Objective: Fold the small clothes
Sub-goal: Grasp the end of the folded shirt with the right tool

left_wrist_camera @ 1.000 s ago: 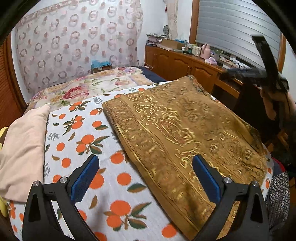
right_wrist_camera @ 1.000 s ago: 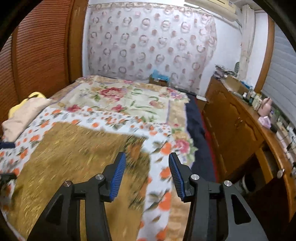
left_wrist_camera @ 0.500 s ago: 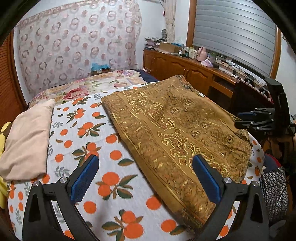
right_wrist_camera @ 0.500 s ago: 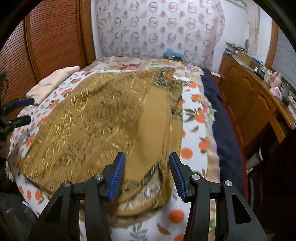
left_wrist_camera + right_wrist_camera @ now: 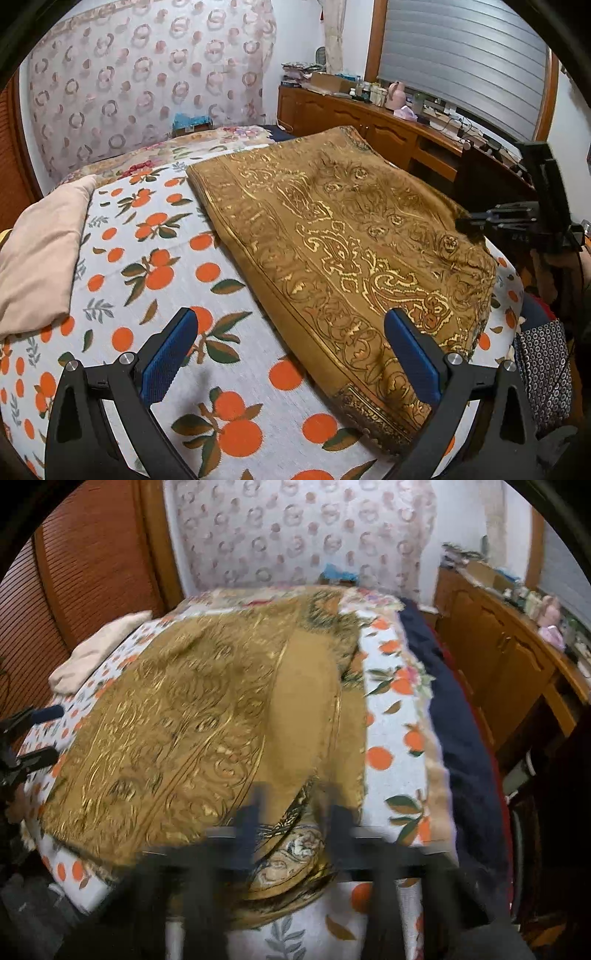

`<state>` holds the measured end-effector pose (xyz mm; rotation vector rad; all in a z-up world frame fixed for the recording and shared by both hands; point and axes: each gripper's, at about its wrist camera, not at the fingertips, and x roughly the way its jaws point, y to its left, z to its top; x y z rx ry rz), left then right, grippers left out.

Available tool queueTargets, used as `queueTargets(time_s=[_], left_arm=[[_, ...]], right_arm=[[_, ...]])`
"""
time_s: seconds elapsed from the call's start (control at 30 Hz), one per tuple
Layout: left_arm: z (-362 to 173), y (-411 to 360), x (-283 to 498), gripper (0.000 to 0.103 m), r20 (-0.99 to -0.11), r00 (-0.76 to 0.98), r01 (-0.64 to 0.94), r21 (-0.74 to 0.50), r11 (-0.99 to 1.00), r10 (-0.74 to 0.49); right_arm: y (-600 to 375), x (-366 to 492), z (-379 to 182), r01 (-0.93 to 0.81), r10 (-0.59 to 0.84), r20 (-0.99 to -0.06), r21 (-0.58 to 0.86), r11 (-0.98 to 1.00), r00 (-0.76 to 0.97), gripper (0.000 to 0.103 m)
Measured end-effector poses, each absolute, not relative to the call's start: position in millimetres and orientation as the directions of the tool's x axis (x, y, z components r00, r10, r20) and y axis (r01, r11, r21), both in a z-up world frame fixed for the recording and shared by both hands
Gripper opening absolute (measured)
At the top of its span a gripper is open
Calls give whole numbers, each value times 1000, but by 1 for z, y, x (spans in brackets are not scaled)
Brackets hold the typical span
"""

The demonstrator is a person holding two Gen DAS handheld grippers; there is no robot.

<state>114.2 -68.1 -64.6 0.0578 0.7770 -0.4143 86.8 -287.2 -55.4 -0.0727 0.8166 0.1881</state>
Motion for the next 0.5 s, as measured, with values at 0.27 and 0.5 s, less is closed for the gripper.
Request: queueTargets(time_s=[0.27, 0.5], left_arm=[[-66, -72, 109, 101, -690, 629, 402, -105, 909, -358], [-69, -76, 106, 101, -698, 620, 407, -105, 907, -359]], right_arm=[[-314, 48, -32, -158, 136, -664, 28, 987, 735, 4], [-310, 50, -44, -144, 135, -679, 43, 989, 722, 5]])
